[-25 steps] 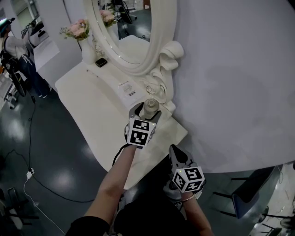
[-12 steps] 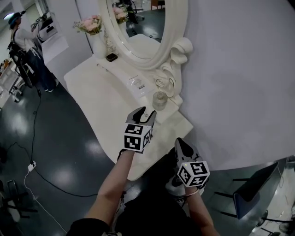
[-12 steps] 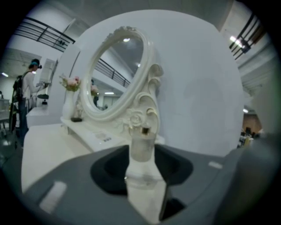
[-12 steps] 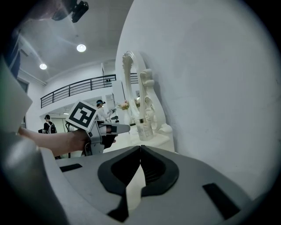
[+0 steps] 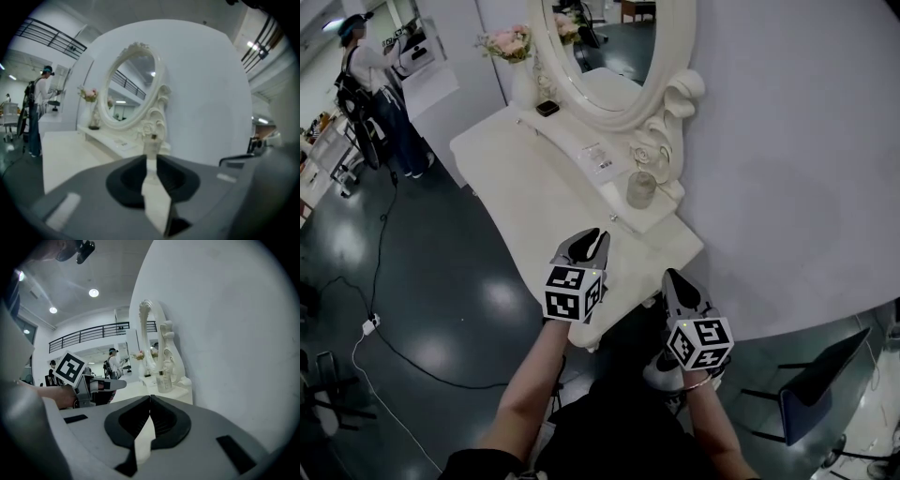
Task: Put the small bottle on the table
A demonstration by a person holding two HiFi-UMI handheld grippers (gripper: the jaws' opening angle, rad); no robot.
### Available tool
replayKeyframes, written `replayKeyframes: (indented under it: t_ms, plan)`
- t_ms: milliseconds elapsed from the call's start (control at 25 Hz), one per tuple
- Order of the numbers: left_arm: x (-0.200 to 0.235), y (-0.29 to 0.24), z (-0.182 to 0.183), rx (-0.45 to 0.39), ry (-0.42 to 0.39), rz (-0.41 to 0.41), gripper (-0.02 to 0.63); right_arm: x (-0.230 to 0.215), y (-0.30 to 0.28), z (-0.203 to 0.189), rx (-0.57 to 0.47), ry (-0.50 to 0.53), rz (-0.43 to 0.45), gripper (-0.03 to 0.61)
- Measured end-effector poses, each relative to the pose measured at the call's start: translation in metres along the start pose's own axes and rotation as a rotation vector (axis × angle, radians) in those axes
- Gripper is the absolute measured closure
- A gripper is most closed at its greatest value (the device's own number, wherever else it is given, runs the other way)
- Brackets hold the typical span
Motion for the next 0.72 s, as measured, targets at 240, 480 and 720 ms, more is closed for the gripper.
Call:
replayKeyframes:
  t_ms: [240,480,720]
  plan:
    - [-0.002,0.043,0.001,-0.014,0.008,0.025,0.577,0.017,0.012,0.004,-0.019,0.009,0.020,0.574]
    - [-0.002,0.081,-0.003,-0.025,0.021,0.048,0.601,0.031,0.022,0.008,-0.043,0.016,0.038,0.574]
    - [0.002,0.110,-0.008,-0.036,0.033,0.078,0.604,0.043,0.030,0.009,-0.057,0.030,0.056,0.574]
Point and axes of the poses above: the fingertips, and each gripper's own axes: y backward along the fingers, x to its left, z out of its top, the point moved 8 cm from there along y, backward along the fingers, and after that the axes turned 9 degrees about -x, right-handed, at the moved point
